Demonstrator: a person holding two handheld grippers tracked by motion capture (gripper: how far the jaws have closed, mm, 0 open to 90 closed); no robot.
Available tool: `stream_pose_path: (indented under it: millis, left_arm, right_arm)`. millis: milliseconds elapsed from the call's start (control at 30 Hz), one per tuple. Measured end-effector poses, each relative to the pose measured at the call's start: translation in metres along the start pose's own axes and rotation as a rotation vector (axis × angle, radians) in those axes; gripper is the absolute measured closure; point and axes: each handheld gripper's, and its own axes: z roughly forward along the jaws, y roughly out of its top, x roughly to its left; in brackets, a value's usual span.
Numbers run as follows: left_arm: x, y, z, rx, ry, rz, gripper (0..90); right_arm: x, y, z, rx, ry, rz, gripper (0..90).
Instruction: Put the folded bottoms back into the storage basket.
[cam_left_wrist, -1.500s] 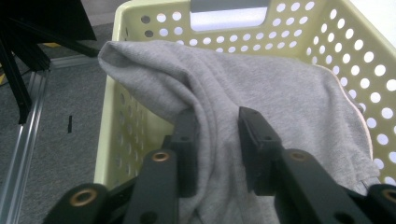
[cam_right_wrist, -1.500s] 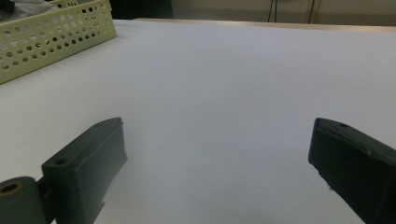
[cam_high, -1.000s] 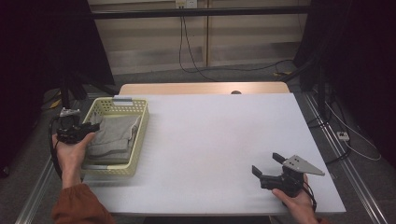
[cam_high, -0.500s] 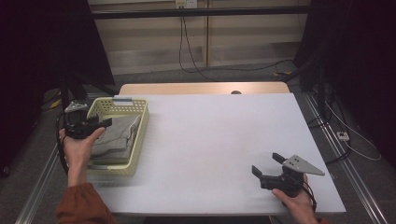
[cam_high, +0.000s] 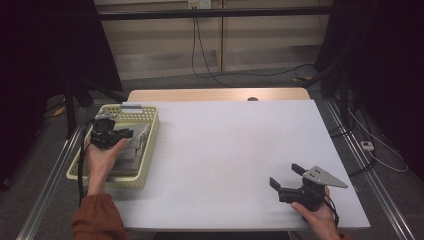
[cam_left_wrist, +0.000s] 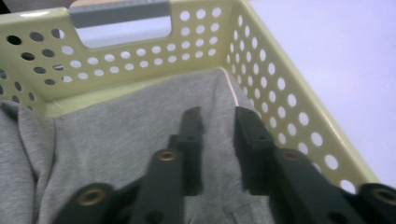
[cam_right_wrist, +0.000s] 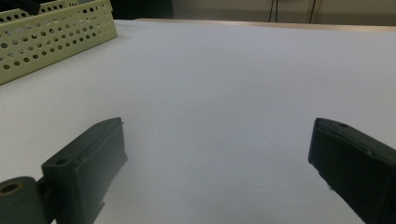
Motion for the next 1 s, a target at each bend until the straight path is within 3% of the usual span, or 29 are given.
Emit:
stream_pose_path:
  millis: [167,300,433,567,667,767,867,933,1000]
  left_arm:
    - [0.002,-0.002,0.009,0.062,0.012,0.002,89.7]
    - [0.002,-0.004,0.017,0.114,0.023,-0.002,90.0]
    - [0.004,-0.005,0.022,0.151,0.075,-0.011,90.0]
    - [0.004,-0.008,0.030,0.214,0.110,0.004,90.0]
    - [0.004,-0.009,0.032,0.235,0.138,0.016,90.0]
    - [0.005,-0.009,0.033,0.247,0.150,0.005,90.0]
    - [0.005,-0.011,0.037,0.274,0.146,0.011,90.0]
    - [0.005,-0.012,0.040,0.288,0.134,0.040,90.0]
    - [0.005,-0.012,0.042,0.292,0.134,0.030,90.0]
  right_arm:
    - [0.000,0.000,0.000,0.001,0.002,-0.003,3.4]
    - [0.000,0.000,0.000,0.000,-0.001,0.000,3.4]
    - [0.000,0.000,0.000,0.001,-0.002,-0.005,3.4]
    - [0.000,0.000,0.000,0.001,-0.002,-0.002,3.4]
    - [0.000,0.000,0.000,0.001,-0.001,-0.005,3.4]
    - [0.000,0.000,0.000,0.001,-0.001,-0.004,3.4]
    - [0.000,0.000,0.000,-0.002,-0.004,-0.001,3.5]
    - [0.000,0.000,0.000,-0.001,-0.004,-0.003,3.9]
    - [0.000,0.000,0.000,-0.002,-0.001,-0.004,3.8]
